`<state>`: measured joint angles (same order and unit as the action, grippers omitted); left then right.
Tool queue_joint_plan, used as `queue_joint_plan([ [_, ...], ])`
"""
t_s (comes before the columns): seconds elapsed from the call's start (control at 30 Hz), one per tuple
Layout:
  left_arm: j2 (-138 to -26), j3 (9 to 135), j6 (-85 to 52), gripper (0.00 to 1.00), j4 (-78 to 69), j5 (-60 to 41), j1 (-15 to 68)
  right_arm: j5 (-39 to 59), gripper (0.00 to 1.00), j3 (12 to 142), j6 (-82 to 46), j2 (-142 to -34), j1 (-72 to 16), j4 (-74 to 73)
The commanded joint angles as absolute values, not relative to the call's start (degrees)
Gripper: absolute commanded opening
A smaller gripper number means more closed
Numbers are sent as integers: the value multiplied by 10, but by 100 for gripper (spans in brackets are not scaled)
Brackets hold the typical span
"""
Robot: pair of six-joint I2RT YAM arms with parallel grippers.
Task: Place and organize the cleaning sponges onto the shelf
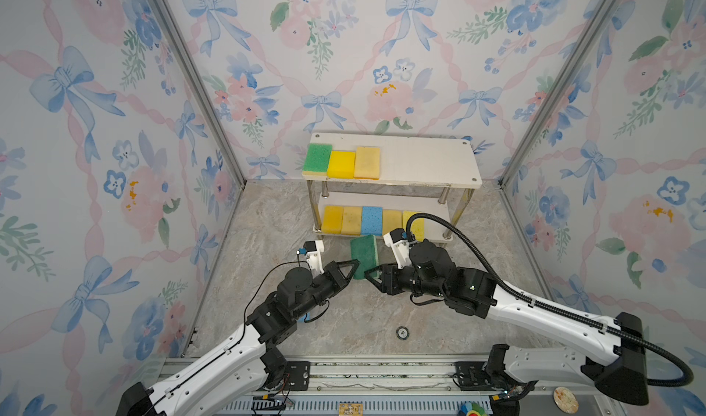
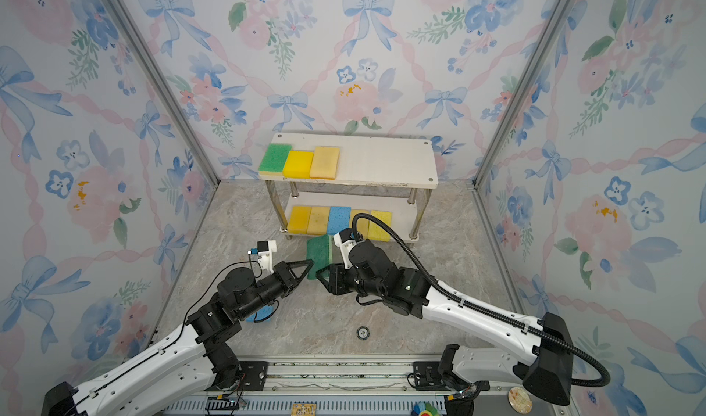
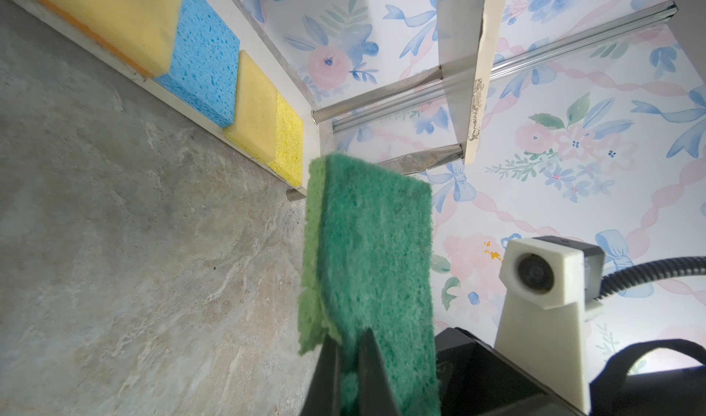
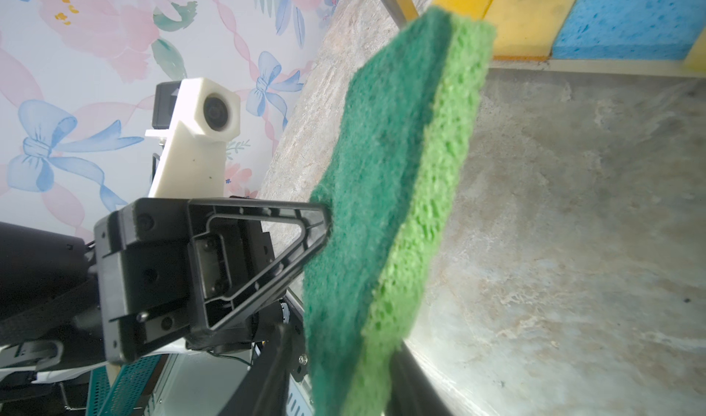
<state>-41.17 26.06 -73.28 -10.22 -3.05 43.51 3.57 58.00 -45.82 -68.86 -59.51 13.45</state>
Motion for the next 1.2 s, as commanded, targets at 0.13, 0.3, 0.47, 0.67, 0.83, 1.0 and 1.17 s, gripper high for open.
queue_joint_plan([
  [0.13, -402, 273, -733, 0, -110, -38, 438, 17, 25, 575, -468, -680, -588, 150],
  [0.3, -404, 274, -727, 0, -109, -47, 438, 15, 18, 575, -467, -683, -589, 152],
  [0.47, -417, 302, -666, 49, -79, -92, 433, 14, 14, 575, -441, -659, -551, 192],
  [0.67, -414, 321, -613, 87, -53, -210, 382, 75, 9, 568, -403, -572, -436, 255],
  [0.83, -421, 333, -584, 98, -53, -296, 369, 181, 9, 598, -362, -522, -344, 318],
  [1.0, -422, 315, -614, 98, -150, -369, 369, 303, 9, 611, -361, -492, -288, 329],
  [1.17, -434, 307, -647, 98, -221, -409, 373, 419, 9, 587, -420, -483, -283, 244],
])
